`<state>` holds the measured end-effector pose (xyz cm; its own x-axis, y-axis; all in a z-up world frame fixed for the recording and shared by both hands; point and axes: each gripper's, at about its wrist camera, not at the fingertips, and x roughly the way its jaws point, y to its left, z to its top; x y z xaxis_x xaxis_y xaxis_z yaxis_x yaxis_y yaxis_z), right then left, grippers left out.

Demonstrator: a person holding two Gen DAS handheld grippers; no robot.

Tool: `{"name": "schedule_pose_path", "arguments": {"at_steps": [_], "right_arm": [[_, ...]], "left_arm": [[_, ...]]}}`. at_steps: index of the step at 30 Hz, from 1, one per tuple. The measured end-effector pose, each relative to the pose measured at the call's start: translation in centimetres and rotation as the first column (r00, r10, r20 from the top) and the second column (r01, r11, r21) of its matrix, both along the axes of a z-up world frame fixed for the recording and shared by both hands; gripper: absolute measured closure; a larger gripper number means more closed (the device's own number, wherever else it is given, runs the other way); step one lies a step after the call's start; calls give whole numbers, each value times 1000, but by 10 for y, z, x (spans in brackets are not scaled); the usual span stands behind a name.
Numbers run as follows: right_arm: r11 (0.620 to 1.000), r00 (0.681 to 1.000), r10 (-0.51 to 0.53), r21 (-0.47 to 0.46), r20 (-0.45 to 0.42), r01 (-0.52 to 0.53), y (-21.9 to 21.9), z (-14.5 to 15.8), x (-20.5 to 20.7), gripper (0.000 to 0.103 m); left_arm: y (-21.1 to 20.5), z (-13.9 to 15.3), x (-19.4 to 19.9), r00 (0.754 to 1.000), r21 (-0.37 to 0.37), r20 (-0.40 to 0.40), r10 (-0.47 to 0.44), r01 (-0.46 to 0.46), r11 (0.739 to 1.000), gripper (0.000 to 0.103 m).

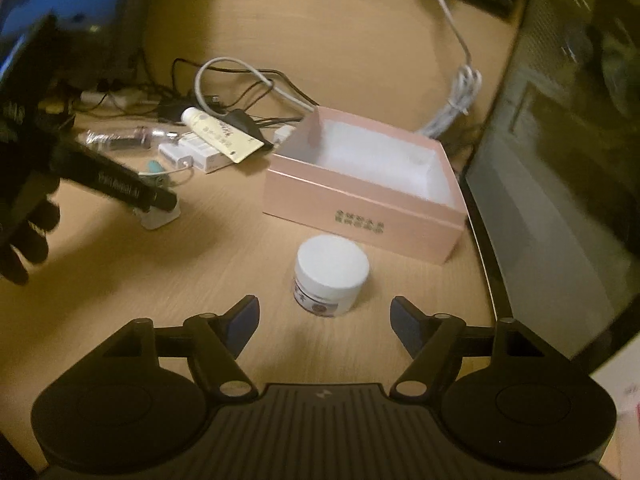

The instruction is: Organize rigid objects

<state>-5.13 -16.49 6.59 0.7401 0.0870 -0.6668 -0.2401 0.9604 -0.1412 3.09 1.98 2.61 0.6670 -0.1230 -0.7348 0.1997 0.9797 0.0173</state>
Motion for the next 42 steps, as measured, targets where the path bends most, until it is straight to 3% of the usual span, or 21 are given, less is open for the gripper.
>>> {"name": "schedule_pose_path", "arguments": {"at_steps": [3, 5, 6, 12, 20, 22, 23, 27, 29, 36, 42], "right_arm": [[999, 999, -29, 32, -20, 29, -8, -1, 4, 30], [998, 999, -36, 52, -31, 38, -11, -1, 9, 30], [997, 999, -38, 66, -35, 41, -12, -1, 12, 30], [993, 996, -44, 109, -73, 52, -7, -6, 50, 30], [998, 994, 14, 59, -108, -8, 11, -24, 86, 30], [999, 993, 22, 47, -114, -17, 13, -25, 89, 36], [999, 992, 24, 36, -120, -19, 14, -26, 90, 41], [1000, 990, 5, 30, -138, -1, 7, -28, 90, 41], [999, 989, -3, 54, -145, 11, 1, -28, 90, 47], [998, 990, -18, 62, -143, 27, -6, -20, 72, 48], [997, 991, -26, 65, -129, 35, -15, 1, 36, 48]], "left_arm": [[-3, -4, 1, 1000, 9, -3, -8, 8, 1000, 42], [-2, -6, 1, 1000, 1, -6, -8, 8, 1000, 57], [-2, -6, 0, 1000, -6, -12, -6, 6, 1000, 58], [-5, -4, -21, 999, -21, -34, -19, 18, 1000, 59], [-4, -2, -48, 997, -76, -66, -28, 23, 997, 59], [-5, -2, -51, 997, -71, -63, -35, 30, 997, 59], [-6, -2, -52, 997, -64, -60, -39, 35, 997, 59], [-7, -3, -50, 997, -59, -61, -41, 37, 998, 58], [-7, -3, -48, 996, -59, -78, -44, 40, 997, 57], [-10, -5, -51, 995, -21, -65, -70, 69, 997, 58], [-15, -2, -57, 990, -74, -53, -131, 127, 989, 59]]}}
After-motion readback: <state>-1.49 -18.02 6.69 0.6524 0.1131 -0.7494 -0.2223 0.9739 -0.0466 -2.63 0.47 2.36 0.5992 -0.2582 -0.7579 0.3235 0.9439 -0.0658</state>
